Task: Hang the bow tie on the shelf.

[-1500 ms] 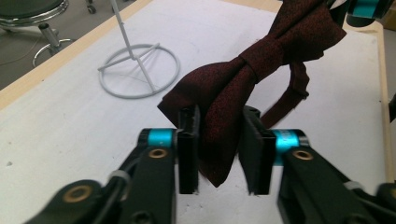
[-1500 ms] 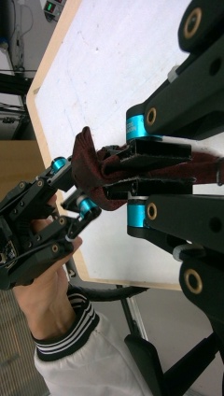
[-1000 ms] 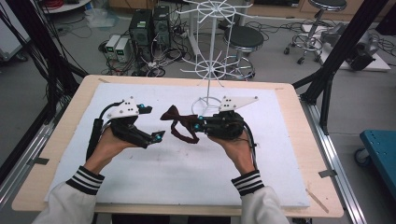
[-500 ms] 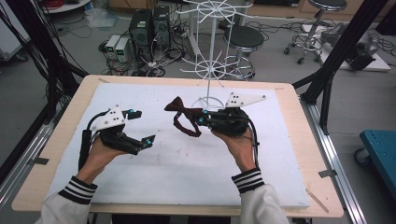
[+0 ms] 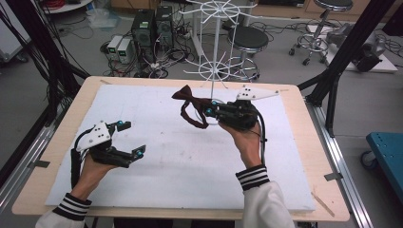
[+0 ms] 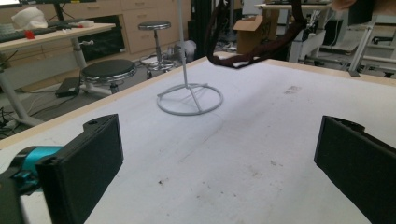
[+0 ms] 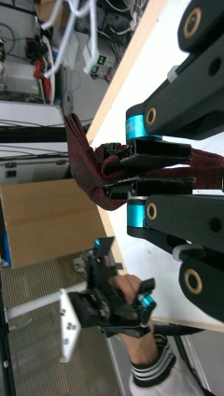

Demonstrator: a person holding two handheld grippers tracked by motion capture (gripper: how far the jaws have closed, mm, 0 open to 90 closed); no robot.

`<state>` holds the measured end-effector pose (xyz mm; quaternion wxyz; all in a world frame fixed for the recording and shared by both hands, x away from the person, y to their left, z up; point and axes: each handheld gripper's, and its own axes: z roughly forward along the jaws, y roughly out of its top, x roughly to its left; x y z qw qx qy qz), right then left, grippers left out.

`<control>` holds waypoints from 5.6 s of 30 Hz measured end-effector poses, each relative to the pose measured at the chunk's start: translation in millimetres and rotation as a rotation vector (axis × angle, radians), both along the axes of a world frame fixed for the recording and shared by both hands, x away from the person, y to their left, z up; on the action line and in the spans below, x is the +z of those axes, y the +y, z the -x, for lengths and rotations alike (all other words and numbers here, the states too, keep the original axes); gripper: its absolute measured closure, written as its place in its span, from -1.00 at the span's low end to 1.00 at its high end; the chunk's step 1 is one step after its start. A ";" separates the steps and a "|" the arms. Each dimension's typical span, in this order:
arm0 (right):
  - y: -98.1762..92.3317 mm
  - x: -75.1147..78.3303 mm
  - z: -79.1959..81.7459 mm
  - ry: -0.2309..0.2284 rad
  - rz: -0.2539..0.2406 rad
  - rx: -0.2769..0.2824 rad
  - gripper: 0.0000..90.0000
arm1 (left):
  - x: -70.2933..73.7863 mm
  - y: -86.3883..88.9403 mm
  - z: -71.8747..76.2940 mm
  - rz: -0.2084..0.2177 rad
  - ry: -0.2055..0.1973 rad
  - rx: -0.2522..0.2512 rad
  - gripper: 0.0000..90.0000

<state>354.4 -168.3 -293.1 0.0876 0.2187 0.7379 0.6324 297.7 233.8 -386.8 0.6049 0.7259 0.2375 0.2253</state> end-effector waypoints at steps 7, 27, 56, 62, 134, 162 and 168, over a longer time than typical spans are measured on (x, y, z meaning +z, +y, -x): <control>-2.6 8.0 -6.3 -0.016 -0.016 -0.033 0.89 | -15.0 9.2 3.0 0.015 0.009 0.008 -0.96; -13.1 12.3 -17.0 -0.040 -0.061 -0.148 0.88 | -44.9 20.9 9.4 0.067 -0.010 0.041 -0.96; -30.0 -8.5 -12.5 -0.011 -0.055 -0.287 0.88 | -58.8 23.2 10.2 0.081 -0.006 0.062 -0.96; -36.8 -18.2 -10.6 0.009 -0.082 -0.290 0.88 | -59.4 22.5 9.8 0.078 -0.006 0.063 -0.96; -35.0 -45.3 -3.9 0.000 0.163 -0.407 -0.98 | -63.3 24.0 13.7 0.099 -0.036 0.074 -0.96; -105.0 -120.8 82.7 -0.187 0.011 -0.456 -0.98 | -64.7 24.6 19.2 0.108 -0.087 0.102 -0.96; -106.5 -136.5 85.8 -0.199 -0.009 -0.464 -0.98 | -64.8 24.7 20.6 0.111 -0.096 0.117 -0.96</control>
